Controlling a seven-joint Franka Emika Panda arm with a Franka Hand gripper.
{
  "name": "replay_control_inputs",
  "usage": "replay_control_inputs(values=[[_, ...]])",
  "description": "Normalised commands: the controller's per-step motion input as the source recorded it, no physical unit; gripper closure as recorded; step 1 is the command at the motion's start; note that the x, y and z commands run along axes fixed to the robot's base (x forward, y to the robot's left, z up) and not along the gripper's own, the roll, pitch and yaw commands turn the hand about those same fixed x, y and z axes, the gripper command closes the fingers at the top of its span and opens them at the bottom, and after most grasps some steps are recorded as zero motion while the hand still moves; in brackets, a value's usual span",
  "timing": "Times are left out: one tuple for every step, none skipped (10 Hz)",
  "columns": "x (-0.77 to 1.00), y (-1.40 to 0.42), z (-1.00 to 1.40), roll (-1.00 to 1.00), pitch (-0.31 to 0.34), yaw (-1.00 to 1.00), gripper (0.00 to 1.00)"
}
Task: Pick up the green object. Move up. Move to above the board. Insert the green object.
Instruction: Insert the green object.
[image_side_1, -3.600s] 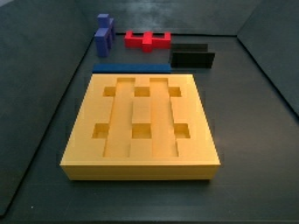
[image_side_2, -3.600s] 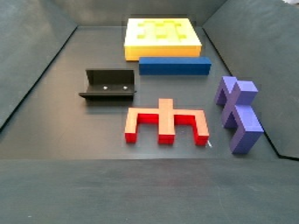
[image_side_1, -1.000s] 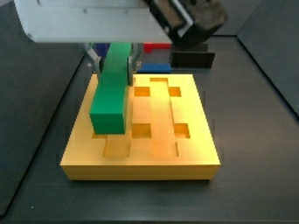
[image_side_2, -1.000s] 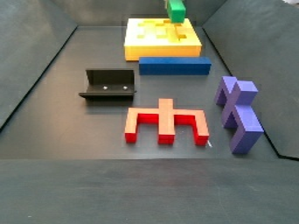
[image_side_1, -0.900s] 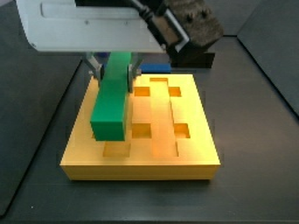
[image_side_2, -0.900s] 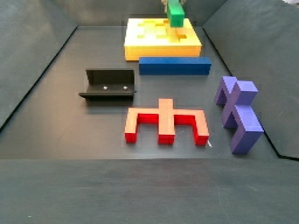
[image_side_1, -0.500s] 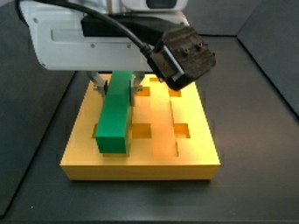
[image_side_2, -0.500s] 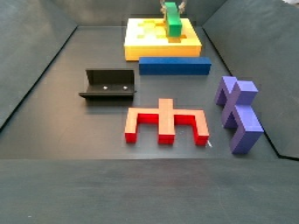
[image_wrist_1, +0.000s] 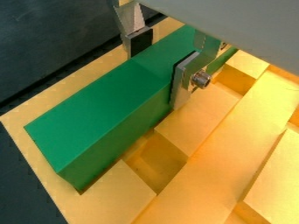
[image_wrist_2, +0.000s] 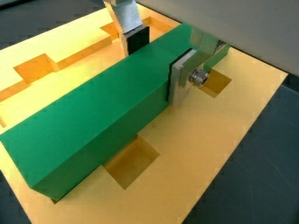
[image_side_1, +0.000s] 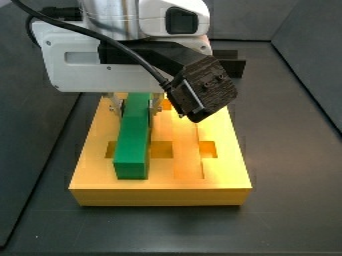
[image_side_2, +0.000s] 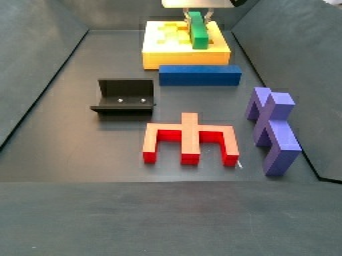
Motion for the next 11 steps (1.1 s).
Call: replay_control_inputs(values=[[0.0,0.08,-0.02,0.07,-0.067,0.07,1.0],[-0.03,0.0,-0.13,0.15,-0.084,0.02,1.0],[0.0,0.05,-0.04,0.25,0.0,0.0,1.0],[-0.03,0.0,-0.07,0.23,0.0,0.0,1.0],[-0.01,0.0,-0.06,0.25,0.0,-0.02,1.0],[-0.13,0.0,-0.08,0.28,0.0,-0.09,1.0],[-0.1,-0.05,-0.04,0.27,0.0,-0.11,1.0],[-0.03,-0.07,-0.01,0.26,0.0,-0.11,1.0],[0.0,-0.07,0.0,0.28,0.0,-0.12,1.0],[-0.05,-0.09,0.0,0.35,0.0,0.0,1.0],[-0.01,-0.07,-0.01,0.32,0.0,-0.04,1.0]])
